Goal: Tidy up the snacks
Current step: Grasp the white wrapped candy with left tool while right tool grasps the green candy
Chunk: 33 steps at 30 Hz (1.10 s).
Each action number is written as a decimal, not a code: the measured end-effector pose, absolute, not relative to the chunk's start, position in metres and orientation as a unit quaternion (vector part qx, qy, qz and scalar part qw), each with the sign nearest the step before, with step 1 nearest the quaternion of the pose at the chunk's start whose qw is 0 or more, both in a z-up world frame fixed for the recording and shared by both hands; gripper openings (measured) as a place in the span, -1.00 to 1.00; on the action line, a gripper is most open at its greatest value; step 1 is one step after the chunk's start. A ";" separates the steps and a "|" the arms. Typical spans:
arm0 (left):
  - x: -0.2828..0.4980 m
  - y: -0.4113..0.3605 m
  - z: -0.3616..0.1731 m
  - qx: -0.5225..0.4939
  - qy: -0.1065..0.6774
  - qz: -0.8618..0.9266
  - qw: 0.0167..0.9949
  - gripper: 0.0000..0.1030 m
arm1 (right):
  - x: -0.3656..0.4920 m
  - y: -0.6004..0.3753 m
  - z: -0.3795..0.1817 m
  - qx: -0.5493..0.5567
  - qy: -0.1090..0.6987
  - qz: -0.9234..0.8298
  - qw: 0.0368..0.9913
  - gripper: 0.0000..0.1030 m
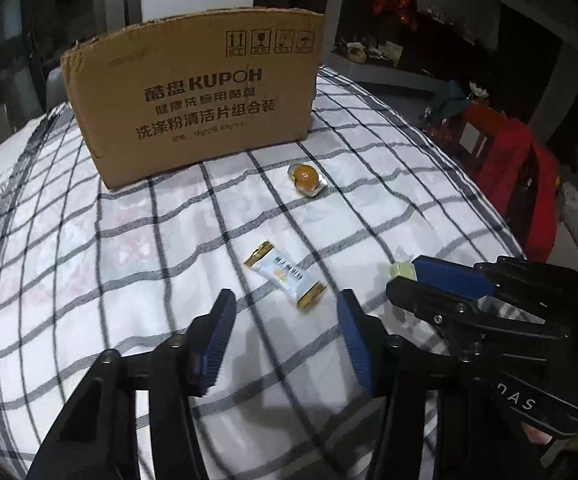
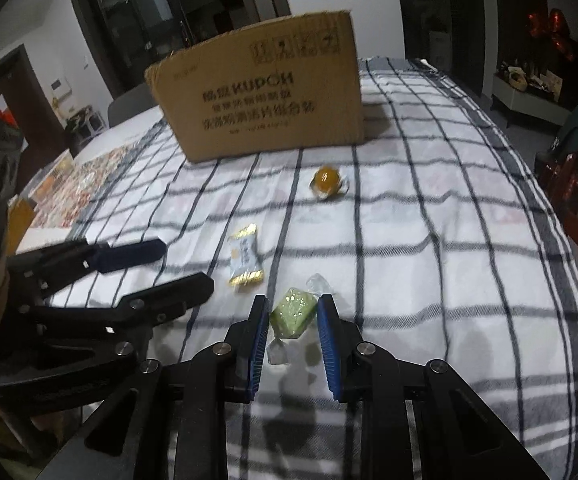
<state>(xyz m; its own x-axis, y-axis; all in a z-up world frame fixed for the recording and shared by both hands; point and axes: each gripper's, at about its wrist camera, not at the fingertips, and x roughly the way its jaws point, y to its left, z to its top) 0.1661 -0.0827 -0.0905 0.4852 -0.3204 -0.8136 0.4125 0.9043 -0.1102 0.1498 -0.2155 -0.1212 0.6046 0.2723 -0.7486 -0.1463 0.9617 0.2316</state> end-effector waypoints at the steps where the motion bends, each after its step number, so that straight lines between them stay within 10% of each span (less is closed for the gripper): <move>1: 0.169 -0.085 -0.092 0.044 0.465 -0.209 0.859 -0.09 | 0.152 -0.218 -0.120 0.076 0.425 0.118 0.895 -0.49; 33: 0.199 -0.116 -0.117 0.028 0.497 -0.101 0.861 -0.55 | 0.173 -0.248 -0.123 0.129 0.393 0.135 0.900 -0.48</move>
<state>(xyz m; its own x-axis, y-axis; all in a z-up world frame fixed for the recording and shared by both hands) 0.1993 -0.1155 -0.1167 0.4852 -0.1454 -0.8622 0.2015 0.9781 -0.0515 0.1732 -0.2481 -0.1227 0.6543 0.3445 -0.6732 -0.1422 0.9304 0.3379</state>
